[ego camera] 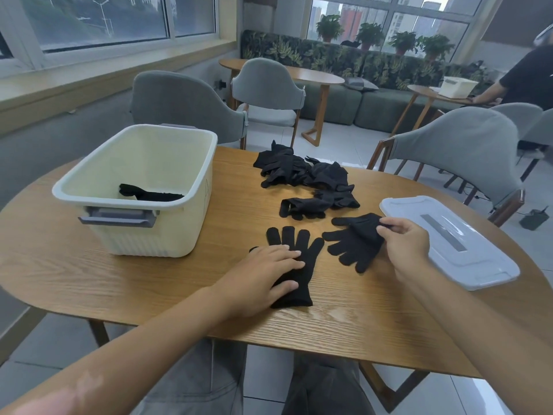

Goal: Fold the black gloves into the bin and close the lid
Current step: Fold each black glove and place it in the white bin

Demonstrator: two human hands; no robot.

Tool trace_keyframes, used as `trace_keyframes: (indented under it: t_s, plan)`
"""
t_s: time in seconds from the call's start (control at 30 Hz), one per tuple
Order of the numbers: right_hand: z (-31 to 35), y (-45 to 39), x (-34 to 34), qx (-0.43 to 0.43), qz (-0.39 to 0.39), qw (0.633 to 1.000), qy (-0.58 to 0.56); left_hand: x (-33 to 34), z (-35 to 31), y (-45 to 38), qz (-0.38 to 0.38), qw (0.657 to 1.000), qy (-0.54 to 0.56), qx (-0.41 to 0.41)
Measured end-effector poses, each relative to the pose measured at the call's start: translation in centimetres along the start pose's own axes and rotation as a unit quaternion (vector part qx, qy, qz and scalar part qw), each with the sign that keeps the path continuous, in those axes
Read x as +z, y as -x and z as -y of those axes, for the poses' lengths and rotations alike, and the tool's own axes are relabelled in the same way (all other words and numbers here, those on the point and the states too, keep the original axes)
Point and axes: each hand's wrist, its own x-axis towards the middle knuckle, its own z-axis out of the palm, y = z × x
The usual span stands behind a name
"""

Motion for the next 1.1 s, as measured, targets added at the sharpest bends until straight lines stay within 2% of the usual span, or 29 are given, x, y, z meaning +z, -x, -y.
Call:
trace_keyframes:
  t_s: [0.07,0.17,0.27,0.43,0.53,0.6,0.7,0.8,0.87,0.97,1.1]
  plan:
    - [0.4,0.0,-0.2,0.025,0.022,0.999,-0.039,-0.1,-0.1,0.7,-0.016,1.000,0.002,-0.006]
    - [1.1,-0.1,-0.3,0.089,0.115,0.984,-0.103,-0.3,-0.1,1.8,-0.036,0.999,-0.011,-0.016]
    - [1.7,0.1,-0.3,0.090,0.158,0.981,-0.072,-0.1,-0.1,2.8,-0.045,0.999,-0.016,-0.025]
    - [4.5,0.7,0.4,-0.039,0.080,0.996,-0.010,0.3,-0.1,3.4,-0.032,0.999,0.000,-0.044]
    - [7.5,1.7,1.4,-0.115,0.050,0.991,-0.039,0.5,0.0,3.3,-0.032,0.998,0.015,-0.054]
    - [9.2,3.2,1.8,-0.153,0.068,0.983,-0.073,0.8,0.0,3.5,-0.042,0.998,0.017,-0.054]
    - [9.0,7.4,2.6,-0.207,0.141,0.964,-0.087,0.6,-0.1,3.7,-0.080,0.995,0.015,-0.051]
    - [4.1,11.9,3.9,-0.256,0.261,0.929,0.049,0.4,-0.2,4.0,-0.104,0.993,0.015,-0.059]
    - [0.6,13.3,4.4,-0.281,0.300,0.898,0.154,0.5,-0.1,4.3,-0.103,0.993,0.010,-0.063]
    - [-1.4,13.7,4.6,-0.343,0.270,0.876,0.205,0.6,-0.3,4.6,-0.102,0.992,0.011,-0.069]
    - [-1.8,13.7,5.1,-0.377,0.233,0.875,0.196,0.7,-0.6,4.8,-0.105,0.991,0.010,-0.081]
